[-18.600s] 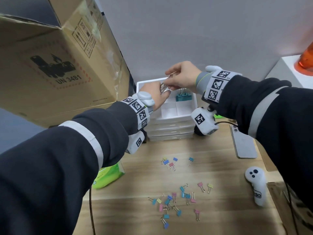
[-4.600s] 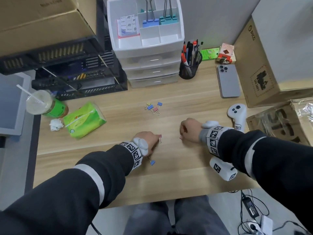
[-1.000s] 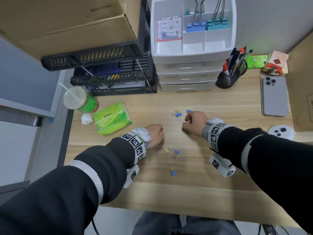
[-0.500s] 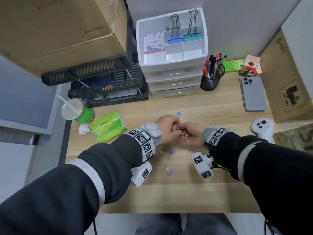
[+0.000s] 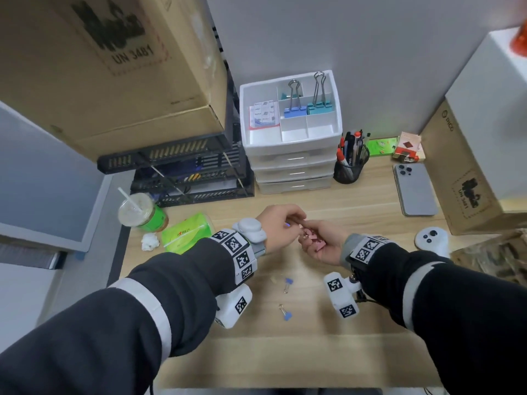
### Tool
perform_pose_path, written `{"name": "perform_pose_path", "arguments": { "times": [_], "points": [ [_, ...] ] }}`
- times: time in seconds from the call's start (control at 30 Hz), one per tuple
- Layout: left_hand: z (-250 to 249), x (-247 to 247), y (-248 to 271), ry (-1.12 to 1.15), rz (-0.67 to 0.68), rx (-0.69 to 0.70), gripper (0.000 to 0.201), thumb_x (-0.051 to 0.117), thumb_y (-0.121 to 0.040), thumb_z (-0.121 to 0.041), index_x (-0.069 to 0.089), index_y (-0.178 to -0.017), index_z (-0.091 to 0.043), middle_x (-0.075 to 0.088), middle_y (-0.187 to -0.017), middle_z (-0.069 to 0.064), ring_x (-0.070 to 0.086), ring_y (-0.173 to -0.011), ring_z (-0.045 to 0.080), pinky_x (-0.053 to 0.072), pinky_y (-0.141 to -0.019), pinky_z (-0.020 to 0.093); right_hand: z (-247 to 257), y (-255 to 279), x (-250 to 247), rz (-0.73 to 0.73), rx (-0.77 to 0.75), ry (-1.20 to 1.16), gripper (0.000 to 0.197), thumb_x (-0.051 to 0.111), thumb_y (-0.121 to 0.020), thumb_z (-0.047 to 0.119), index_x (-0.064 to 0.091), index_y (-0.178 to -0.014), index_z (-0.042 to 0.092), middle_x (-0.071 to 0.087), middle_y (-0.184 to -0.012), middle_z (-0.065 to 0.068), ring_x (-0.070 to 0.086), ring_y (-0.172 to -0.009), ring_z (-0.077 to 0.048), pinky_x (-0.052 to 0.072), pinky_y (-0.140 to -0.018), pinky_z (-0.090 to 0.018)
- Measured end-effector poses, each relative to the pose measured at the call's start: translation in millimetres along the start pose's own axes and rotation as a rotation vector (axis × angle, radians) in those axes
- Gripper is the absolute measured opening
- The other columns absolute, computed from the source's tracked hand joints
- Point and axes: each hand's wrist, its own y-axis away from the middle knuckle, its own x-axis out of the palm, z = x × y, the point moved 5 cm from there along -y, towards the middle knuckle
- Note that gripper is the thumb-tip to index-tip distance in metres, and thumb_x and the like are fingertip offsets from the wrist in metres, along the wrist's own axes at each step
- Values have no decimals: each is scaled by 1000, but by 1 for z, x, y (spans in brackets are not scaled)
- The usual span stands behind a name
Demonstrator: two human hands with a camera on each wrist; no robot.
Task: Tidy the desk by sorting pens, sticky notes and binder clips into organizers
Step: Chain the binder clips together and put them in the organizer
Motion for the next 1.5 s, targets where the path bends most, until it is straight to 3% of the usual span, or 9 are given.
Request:
{"name": "perform_pose_path", "arguments": {
  "times": [0.13,0.3,0.63,0.83,1.0,1.1,1.23,1.4,1.5],
  "points": [
    [-3,-39,-6,-204,-79,11,25,55,-81,-20,72,-98,-14,70,-93,-2,65,-86,17,51,-78,25,27,13,11,-37,-23,59,32,50,-102,28,51,-73,13,43,-49,6,36,-32,-4,21,-25,-13],
    [-14,-102,-28,-445,-123,-9,21,53,-87,-16,66,-103,-13,61,-100,1,60,-90,22,49,-79,29,103,56,39,-38,-151,86,30,50,-103,21,52,-77,8,52,-58,-3,50,-40,-8,39,-31,-11],
    [-56,-151,-94,-709,-33,-90,32,51,-91,-22,56,-122,-12,55,-122,6,60,-100,27,51,-86,37,272,126,76,-214,-391,92,17,45,-96,10,50,-80,3,53,-74,-9,62,-49,-18,50,-36,-20],
    [-53,-156,-120,-888,156,-236,27,51,-91,-18,56,-115,-9,63,-113,8,62,-91,25,52,-76,34,331,129,102,-290,-495,167,10,42,-91,7,50,-85,3,46,-83,-10,55,-70,-21,55,-45,-21],
    [-51,-153,-134,-953,233,-239,20,51,-87,-19,70,-88,-12,66,-84,2,59,-71,23,46,-63,27,353,107,108,-312,-457,187,11,39,-83,1,49,-86,3,47,-85,-10,51,-76,-23,59,-63,-30],
    [-50,-154,-137,-979,230,-247,21,52,-85,-18,72,-87,-12,65,-81,2,57,-67,22,45,-60,25,356,97,110,-332,-413,202,17,34,-87,-4,51,-86,0,45,-91,-13,52,-79,-24,60,-77,-32],
    [-49,-148,-141,-1002,284,-249,24,53,-88,-15,71,-101,-9,69,-96,5,60,-77,22,45,-64,27,356,92,115,-338,-433,233,22,34,-96,-4,49,-83,4,43,-84,-9,51,-89,-16,62,-64,-39],
    [-50,-147,-142,-1001,223,-198,8,57,-90,-19,65,-92,-15,64,-96,2,61,-84,19,48,-73,26,355,80,117,-412,-403,530,29,36,-100,-5,48,-74,3,44,-75,-11,53,-77,-21,54,-38,-25],
    [-50,-146,-139,-959,253,-218,24,54,-90,-12,71,-107,-8,71,-108,6,67,-92,24,47,-70,25,357,74,116,-482,-425,698,29,42,-98,-7,52,-72,0,49,-72,-12,54,-71,-22,60,-68,-28]
  ]
}}
